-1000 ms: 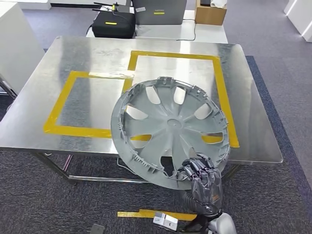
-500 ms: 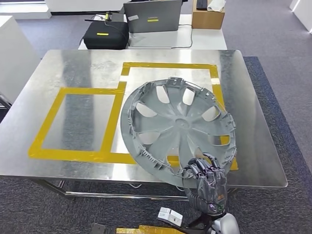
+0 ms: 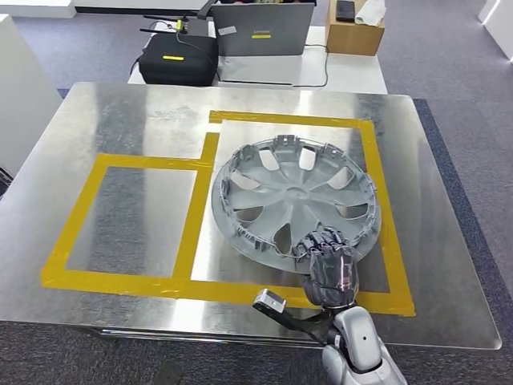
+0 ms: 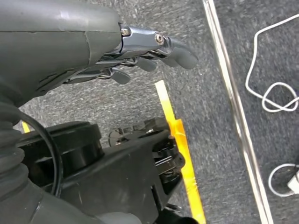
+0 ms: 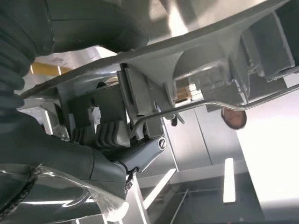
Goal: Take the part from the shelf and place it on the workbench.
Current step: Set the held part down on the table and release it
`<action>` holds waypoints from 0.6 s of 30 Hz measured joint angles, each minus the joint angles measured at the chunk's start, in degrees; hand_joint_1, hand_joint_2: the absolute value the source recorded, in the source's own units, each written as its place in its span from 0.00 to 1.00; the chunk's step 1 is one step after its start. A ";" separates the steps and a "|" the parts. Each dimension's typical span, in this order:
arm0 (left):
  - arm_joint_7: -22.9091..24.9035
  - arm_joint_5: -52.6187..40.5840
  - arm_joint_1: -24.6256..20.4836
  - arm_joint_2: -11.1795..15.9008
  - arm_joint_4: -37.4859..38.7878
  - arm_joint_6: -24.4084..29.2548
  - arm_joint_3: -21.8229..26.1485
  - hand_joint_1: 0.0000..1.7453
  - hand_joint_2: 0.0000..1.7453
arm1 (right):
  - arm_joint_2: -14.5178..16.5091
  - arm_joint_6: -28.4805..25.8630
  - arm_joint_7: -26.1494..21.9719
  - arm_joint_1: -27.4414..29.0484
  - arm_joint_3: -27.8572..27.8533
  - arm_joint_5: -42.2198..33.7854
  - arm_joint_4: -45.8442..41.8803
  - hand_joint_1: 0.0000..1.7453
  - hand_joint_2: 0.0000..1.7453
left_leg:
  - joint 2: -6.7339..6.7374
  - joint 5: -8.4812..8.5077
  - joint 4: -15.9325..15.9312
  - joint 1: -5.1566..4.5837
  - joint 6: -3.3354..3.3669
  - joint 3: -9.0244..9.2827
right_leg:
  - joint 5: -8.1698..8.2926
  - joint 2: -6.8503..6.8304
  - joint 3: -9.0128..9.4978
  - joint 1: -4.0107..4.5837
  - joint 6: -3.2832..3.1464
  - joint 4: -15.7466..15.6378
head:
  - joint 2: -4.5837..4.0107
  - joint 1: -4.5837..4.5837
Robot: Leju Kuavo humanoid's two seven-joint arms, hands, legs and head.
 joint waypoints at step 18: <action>4.50 -6.97 -1.40 -0.03 -0.12 1.14 -1.03 0.00 1.00 | 0.63 2.37 2.96 -16.38 2.72 1.97 29.17 0.00 0.00 | -0.32 -1.64 -0.85 -0.33 -1.12 2.39 | 8.77 0.31 4.39 0.42 -1.81 -13.98 | 0.00 -0.16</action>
